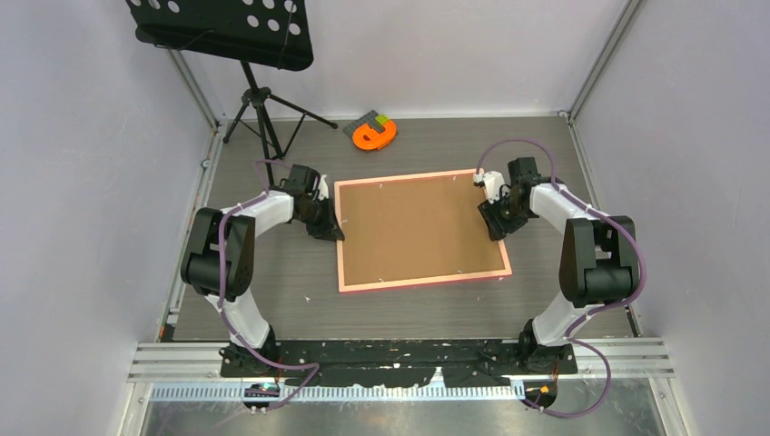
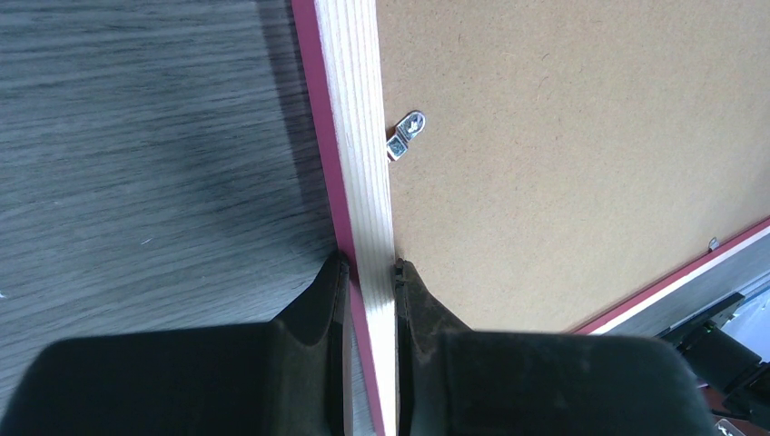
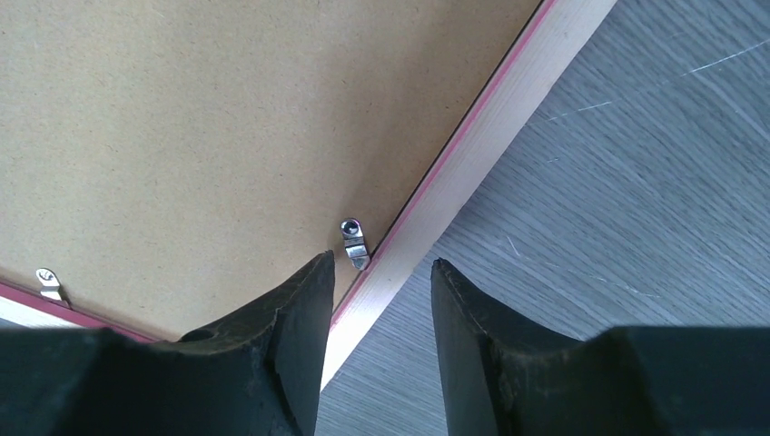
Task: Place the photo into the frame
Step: Install the photo frame at the center of the board.
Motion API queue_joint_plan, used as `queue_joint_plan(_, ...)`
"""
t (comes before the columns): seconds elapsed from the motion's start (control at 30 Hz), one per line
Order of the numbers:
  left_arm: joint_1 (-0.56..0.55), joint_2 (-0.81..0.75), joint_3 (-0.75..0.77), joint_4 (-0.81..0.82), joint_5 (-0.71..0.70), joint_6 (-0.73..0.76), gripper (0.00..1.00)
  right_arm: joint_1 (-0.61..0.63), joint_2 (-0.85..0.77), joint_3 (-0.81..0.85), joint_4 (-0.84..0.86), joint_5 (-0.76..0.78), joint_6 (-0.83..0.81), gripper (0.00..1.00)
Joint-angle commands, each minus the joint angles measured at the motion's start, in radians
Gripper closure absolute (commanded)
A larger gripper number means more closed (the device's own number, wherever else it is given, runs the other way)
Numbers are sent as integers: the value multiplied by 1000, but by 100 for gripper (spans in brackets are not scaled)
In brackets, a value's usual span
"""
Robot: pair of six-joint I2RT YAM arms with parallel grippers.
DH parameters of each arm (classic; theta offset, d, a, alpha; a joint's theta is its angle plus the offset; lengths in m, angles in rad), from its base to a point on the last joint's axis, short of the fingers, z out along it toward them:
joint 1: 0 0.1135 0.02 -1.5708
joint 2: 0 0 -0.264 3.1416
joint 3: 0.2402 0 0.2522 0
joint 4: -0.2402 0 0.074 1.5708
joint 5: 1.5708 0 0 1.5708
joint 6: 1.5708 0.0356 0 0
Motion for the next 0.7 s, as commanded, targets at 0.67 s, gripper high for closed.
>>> queue_joint_plan(0.67, -21, 79, -37, -69, 35, 50, 100, 5, -88, -76, 139, 45, 25, 66)
